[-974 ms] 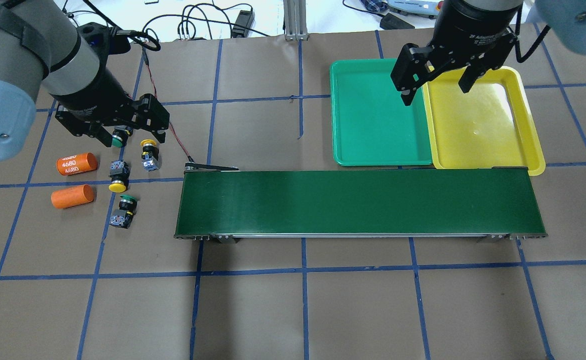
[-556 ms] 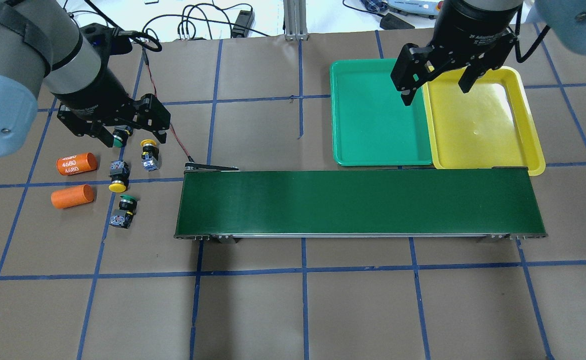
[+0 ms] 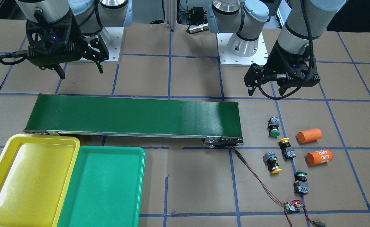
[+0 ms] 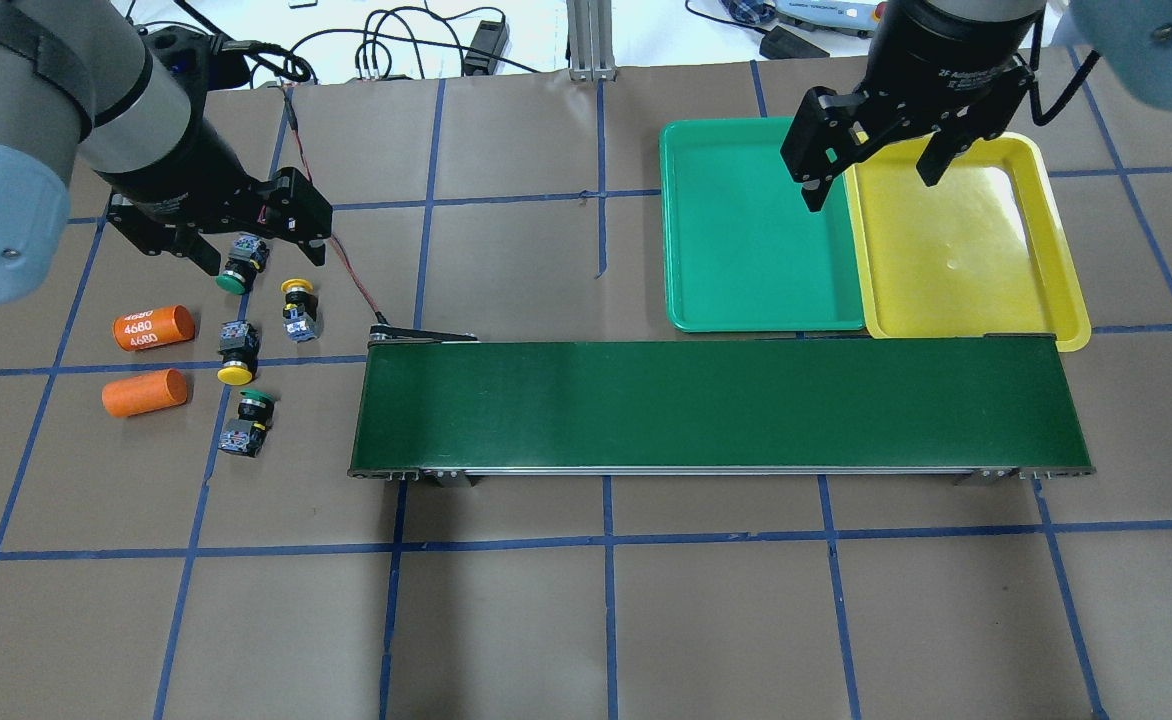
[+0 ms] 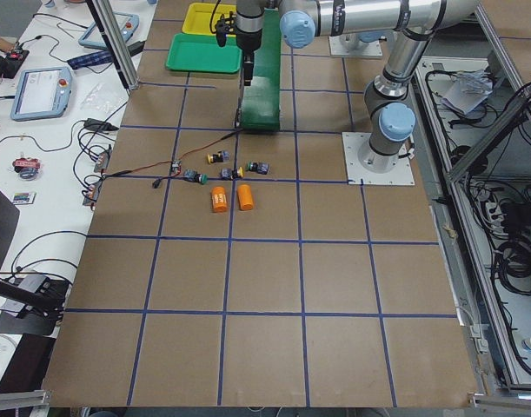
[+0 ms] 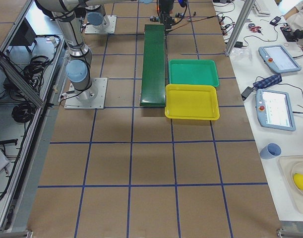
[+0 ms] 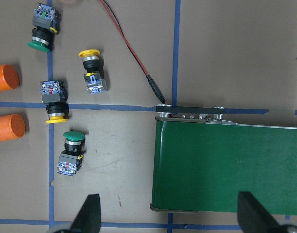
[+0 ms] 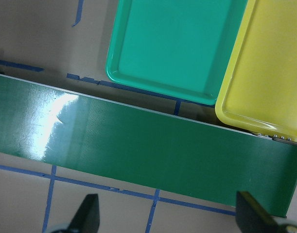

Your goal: Sort buttons by color to trays

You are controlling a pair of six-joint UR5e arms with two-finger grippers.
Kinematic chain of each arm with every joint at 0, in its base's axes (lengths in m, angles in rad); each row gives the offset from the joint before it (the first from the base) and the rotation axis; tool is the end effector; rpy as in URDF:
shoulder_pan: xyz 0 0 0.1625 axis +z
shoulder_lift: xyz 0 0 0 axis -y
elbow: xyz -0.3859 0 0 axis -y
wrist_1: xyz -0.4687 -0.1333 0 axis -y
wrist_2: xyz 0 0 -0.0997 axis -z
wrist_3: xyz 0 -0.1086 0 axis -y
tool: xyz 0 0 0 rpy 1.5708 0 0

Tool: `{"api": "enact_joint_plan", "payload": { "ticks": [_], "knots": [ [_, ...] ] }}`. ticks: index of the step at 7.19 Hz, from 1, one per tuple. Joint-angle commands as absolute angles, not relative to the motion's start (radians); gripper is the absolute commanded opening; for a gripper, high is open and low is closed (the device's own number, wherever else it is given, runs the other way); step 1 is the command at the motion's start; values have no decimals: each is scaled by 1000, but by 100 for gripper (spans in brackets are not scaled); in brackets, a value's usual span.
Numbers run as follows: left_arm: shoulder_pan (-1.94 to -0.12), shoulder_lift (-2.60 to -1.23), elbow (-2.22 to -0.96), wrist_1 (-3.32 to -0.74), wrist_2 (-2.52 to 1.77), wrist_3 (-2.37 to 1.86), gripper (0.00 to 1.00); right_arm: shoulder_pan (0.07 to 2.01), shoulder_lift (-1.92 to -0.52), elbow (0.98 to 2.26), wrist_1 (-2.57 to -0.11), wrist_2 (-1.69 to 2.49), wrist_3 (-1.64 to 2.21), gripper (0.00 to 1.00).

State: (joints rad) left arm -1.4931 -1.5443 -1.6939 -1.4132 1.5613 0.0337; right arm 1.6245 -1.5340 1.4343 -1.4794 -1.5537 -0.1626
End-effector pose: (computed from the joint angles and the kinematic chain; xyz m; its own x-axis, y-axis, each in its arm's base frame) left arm -0.0903 -0.5712 0.4007 -0.9990 -0.0435 0.0074 -0.0438 0.9972 -0.0612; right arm 0.1662 -0.5731 0.4870 -0.9765 -0.2147 -0.0155 -0.2146 0.9766 -0.0110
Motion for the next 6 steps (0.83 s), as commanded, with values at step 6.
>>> {"api": "enact_joint_plan", "payload": {
  "ticks": [6],
  "knots": [
    [-1223, -1601, -1769, -1355, 1595, 67, 100, 1624, -1534, 1434, -1479, -1552, -163, 100]
  ]
}}
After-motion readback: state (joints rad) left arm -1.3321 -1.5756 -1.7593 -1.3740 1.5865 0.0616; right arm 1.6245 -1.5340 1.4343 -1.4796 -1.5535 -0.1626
